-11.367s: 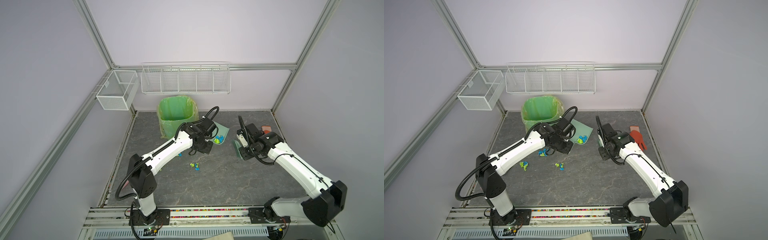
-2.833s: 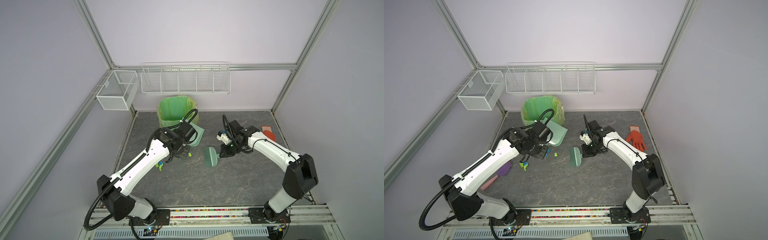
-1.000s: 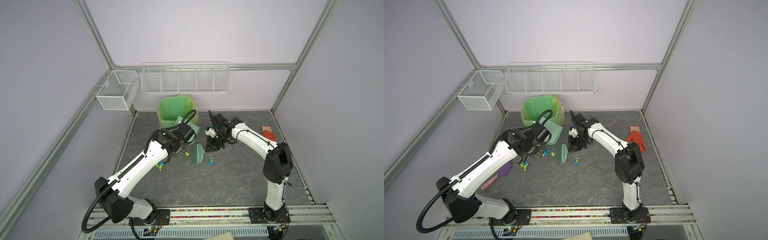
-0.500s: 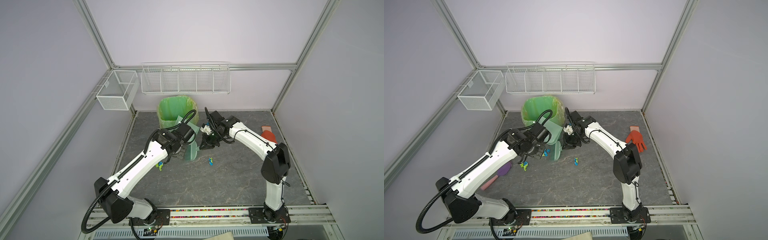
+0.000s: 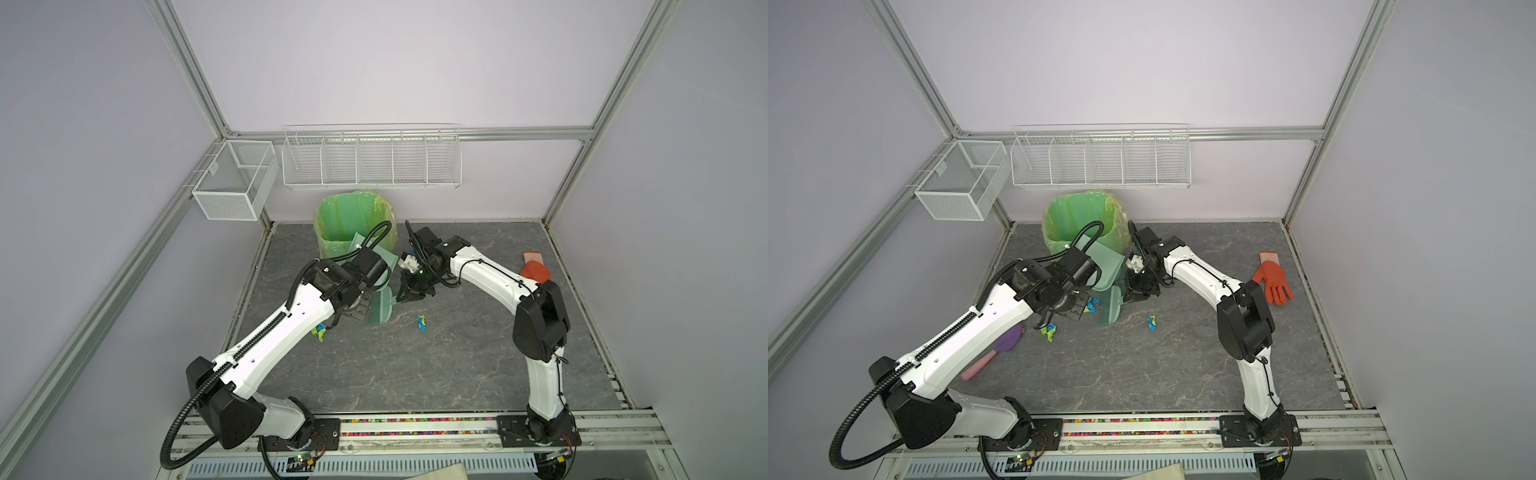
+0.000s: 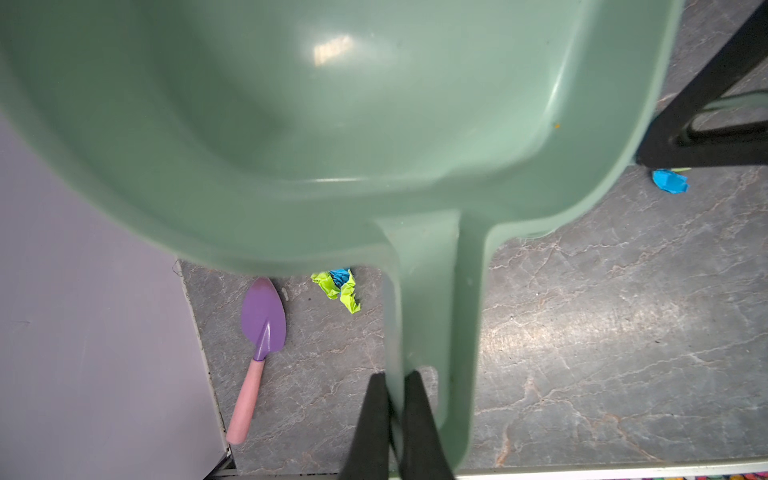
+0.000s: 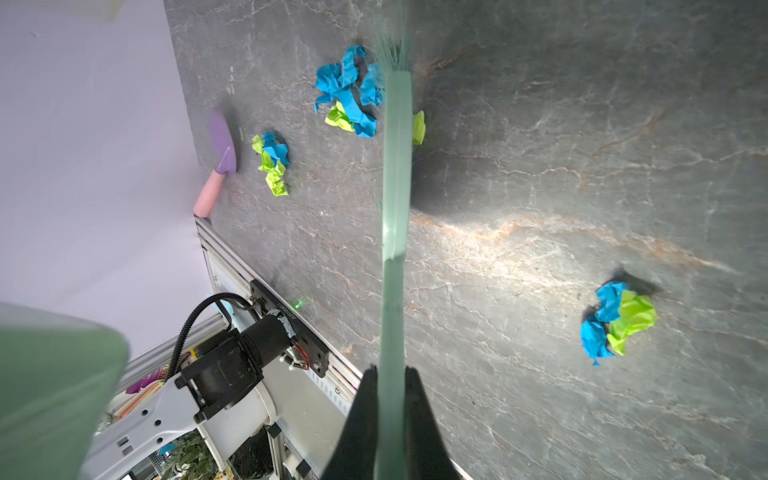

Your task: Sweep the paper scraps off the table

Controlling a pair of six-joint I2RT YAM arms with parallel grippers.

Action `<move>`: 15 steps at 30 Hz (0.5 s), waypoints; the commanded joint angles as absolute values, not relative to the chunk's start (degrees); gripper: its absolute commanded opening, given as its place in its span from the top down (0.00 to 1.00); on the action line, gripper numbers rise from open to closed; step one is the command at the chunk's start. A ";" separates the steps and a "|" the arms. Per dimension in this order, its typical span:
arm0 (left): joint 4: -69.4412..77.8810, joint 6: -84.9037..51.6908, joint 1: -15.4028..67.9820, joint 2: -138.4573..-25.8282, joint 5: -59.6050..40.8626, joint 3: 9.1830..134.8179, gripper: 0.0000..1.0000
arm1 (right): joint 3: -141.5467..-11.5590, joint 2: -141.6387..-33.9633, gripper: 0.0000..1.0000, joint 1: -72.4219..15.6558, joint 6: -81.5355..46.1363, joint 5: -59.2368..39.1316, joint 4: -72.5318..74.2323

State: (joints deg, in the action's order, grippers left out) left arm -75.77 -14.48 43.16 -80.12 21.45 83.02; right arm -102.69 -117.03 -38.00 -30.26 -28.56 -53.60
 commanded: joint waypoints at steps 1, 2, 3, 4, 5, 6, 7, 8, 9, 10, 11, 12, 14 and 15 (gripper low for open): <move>-77.00 -13.76 43.33 -78.98 22.25 82.62 1.00 | -99.28 -115.83 0.93 -36.18 -28.47 -27.82 -56.20; -77.08 -13.68 43.33 -79.11 21.62 82.62 1.00 | -97.91 -115.06 0.93 -35.48 -28.10 -27.63 -56.24; -76.95 -13.67 43.33 -79.13 20.90 82.42 1.00 | -96.69 -114.36 0.93 -34.81 -27.96 -27.43 -56.25; -76.61 -13.74 43.32 -79.03 19.92 82.10 1.00 | -95.20 -113.32 0.93 -33.90 -27.57 -27.27 -56.25; -75.95 -13.96 43.29 -78.77 18.64 81.75 1.00 | -93.73 -112.13 0.93 -33.07 -27.23 -27.00 -56.43; -75.30 -14.10 43.27 -78.47 17.45 81.34 1.00 | -92.62 -111.09 0.93 -32.34 -26.87 -26.62 -56.62; -74.49 -14.32 43.33 -78.11 16.04 80.89 1.00 | -91.39 -109.86 0.93 -31.48 -26.36 -26.23 -57.19; -73.71 -14.24 43.27 -77.71 14.96 80.44 1.00 | -90.33 -108.58 0.93 -30.81 -25.79 -25.87 -57.72; -73.20 -14.13 43.28 -77.54 14.24 80.11 1.00 | -89.36 -107.55 0.93 -30.24 -25.35 -25.55 -58.26; -72.91 -14.22 43.33 -77.43 13.69 79.75 1.00 | -88.32 -106.39 0.93 -29.55 -24.94 -25.15 -58.87; -72.80 -14.37 43.33 -77.39 13.56 79.55 1.00 | -87.40 -105.23 0.93 -29.04 -24.56 -24.84 -59.38; -72.74 -14.48 43.31 -77.45 13.45 79.29 1.00 | -86.80 -104.28 0.93 -28.64 -24.29 -24.71 -59.87; -72.06 -14.75 43.33 -77.52 12.26 78.35 1.00 | -86.10 -102.34 0.93 -28.04 -23.61 -24.20 -61.13; -71.52 -14.84 43.41 -77.56 11.04 77.84 1.00 | -86.09 -101.59 0.93 -27.89 -23.41 -24.13 -61.72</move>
